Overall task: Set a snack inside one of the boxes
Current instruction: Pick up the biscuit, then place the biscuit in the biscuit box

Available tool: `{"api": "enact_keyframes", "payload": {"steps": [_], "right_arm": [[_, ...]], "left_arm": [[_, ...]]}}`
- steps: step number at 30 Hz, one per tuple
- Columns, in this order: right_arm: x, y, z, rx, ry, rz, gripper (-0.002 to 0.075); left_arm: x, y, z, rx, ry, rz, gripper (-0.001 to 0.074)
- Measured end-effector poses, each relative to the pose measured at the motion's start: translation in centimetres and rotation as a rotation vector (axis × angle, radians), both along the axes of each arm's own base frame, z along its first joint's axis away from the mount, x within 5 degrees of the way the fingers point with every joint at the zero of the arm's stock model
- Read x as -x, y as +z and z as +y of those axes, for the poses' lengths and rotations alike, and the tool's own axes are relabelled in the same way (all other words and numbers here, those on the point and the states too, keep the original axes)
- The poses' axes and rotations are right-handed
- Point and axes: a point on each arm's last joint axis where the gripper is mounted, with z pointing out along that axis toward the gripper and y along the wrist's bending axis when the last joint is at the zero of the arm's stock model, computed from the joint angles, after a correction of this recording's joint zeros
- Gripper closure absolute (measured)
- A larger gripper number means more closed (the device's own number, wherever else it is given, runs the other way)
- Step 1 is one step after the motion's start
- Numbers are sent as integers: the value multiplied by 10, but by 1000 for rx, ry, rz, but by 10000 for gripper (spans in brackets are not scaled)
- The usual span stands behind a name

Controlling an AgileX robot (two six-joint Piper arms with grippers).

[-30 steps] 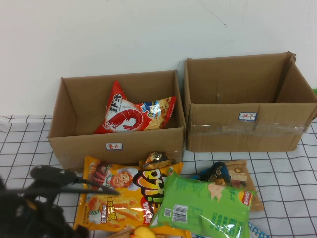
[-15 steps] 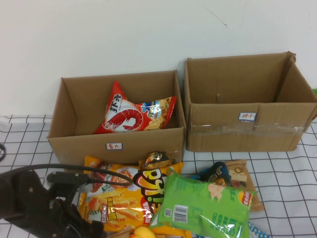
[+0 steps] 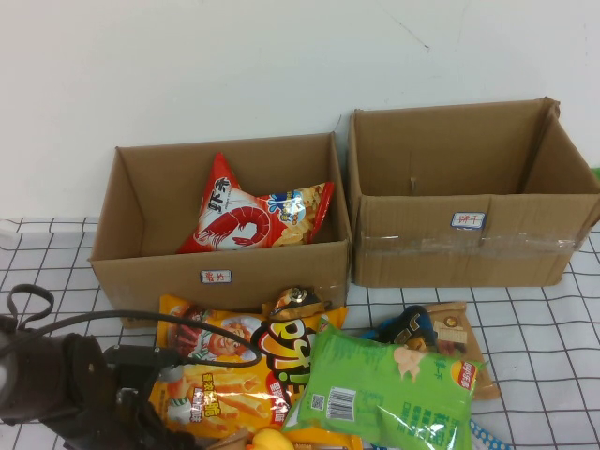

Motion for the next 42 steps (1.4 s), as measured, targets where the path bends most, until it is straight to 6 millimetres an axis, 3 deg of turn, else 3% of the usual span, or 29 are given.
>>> {"api": "enact_keyframes", "payload": {"steps": [3,9,16,20,25,33,36,42], "right_arm": [[0,0,0,0,0,0,727],[0,0,0,0,0,0,727],[0,0,0,0,0,0,727],[0,0,0,0,0,0,727],[0,0,0,0,0,0,727],[0,0,0,0,0,0,727],[0,0,0,0,0,0,727],[0,0,0,0,0,0,727]], "left_arm": [[0,0,-1,13,-4,0,326],[-1,0,-3,29,11,-6,573],[1,3,-4,41,-6,22,583],[8,18,-5,69,-47,45,587],[16,68,-6,136,-85,-81,603],[15,195,-8,260,-147,-540,605],[7,233,-9,290,-144,-689,605],[-17,271,-19,355,-145,-841,605]]}}
